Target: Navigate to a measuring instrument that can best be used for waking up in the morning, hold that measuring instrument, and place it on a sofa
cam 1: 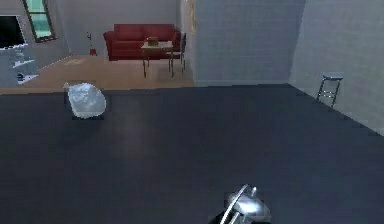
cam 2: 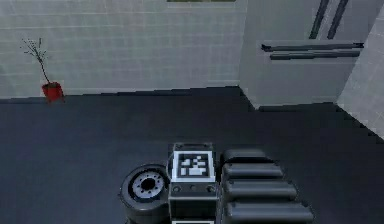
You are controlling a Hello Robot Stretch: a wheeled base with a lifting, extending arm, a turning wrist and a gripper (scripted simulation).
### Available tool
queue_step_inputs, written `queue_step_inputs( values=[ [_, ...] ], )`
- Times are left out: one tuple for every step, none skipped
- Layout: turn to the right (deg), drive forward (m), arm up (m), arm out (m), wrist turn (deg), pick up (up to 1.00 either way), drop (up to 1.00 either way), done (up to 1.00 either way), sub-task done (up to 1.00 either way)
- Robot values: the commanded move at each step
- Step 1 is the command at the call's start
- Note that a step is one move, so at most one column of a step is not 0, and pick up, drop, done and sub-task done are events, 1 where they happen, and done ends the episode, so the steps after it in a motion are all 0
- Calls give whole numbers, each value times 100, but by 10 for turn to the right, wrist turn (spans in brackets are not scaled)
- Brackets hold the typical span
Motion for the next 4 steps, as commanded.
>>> queue_step_inputs(
  values=[
    [0,35,0,0,0,0,0,0,0],
    [-120,0,0,0,0,0,0,0,0],
    [0,100,0,0,0,0,0,0,0],
    [0,100,0,0,0,0,0,0,0]
  ],
)
